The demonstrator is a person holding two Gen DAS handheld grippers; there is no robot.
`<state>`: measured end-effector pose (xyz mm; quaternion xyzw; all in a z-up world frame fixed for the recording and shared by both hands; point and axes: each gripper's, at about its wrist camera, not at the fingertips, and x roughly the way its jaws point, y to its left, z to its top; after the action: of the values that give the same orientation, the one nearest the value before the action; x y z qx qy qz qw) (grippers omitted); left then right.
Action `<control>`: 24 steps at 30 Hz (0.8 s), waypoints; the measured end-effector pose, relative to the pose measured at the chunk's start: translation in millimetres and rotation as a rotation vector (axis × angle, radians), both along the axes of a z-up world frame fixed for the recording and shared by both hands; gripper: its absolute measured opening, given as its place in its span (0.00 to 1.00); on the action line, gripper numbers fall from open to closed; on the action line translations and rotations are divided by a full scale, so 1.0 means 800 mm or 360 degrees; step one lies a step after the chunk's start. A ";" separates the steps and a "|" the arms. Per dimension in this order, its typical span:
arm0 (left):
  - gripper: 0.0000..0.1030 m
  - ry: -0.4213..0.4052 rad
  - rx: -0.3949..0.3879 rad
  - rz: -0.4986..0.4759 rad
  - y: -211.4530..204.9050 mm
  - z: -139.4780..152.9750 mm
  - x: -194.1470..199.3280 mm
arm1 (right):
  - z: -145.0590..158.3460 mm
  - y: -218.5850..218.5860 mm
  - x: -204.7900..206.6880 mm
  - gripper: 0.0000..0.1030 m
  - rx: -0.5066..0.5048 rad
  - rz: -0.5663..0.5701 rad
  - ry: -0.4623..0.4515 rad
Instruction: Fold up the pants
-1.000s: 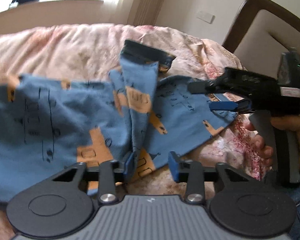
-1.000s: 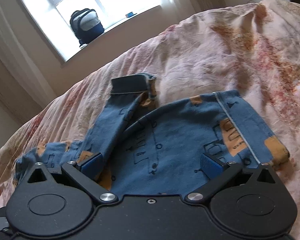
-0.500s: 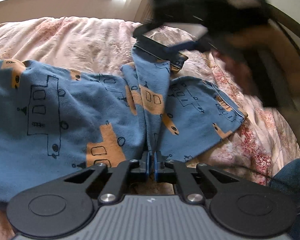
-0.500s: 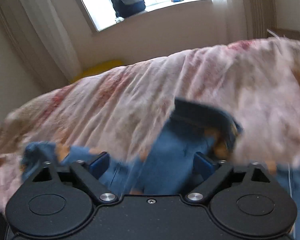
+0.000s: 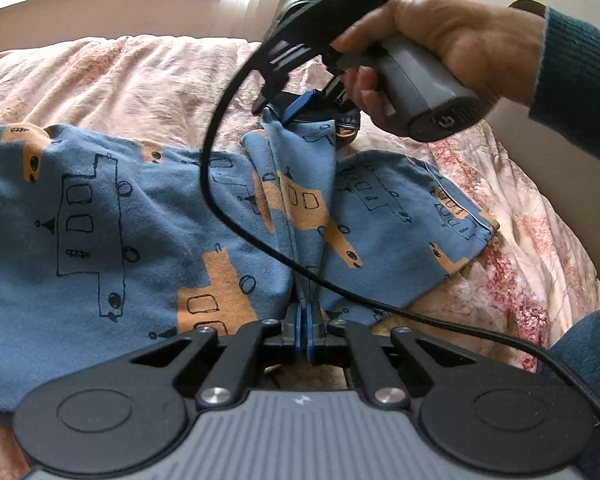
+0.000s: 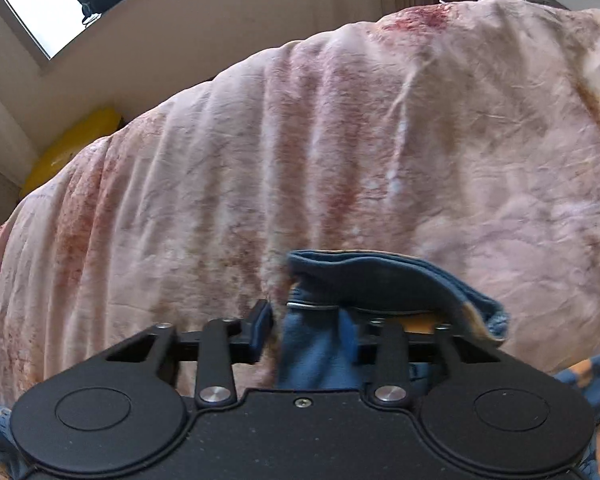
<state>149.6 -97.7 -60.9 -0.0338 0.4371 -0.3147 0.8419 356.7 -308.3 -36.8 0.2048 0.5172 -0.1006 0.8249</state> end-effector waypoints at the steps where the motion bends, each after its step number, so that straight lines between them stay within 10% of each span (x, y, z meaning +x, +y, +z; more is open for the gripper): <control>1: 0.01 -0.0010 0.0006 -0.0003 0.000 0.001 -0.001 | 0.000 -0.005 -0.005 0.27 0.0033 -0.0006 -0.0025; 4: 0.00 -0.0046 0.0029 -0.0017 -0.002 0.003 -0.004 | 0.012 -0.017 -0.026 0.00 0.0111 -0.0010 -0.0130; 15: 0.00 -0.0380 0.0193 -0.0149 -0.024 0.019 -0.041 | 0.119 -0.104 -0.176 0.00 0.0191 -0.0065 -0.0512; 24: 0.00 -0.0472 0.0366 -0.0252 -0.044 0.007 -0.059 | 0.085 -0.180 -0.291 0.00 0.0173 -0.0012 -0.0208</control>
<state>102.0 -132.9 -55.1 0.1436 0.3425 -0.3294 0.8681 124.1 -452.5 31.1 0.2574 0.4662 -0.0618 0.8442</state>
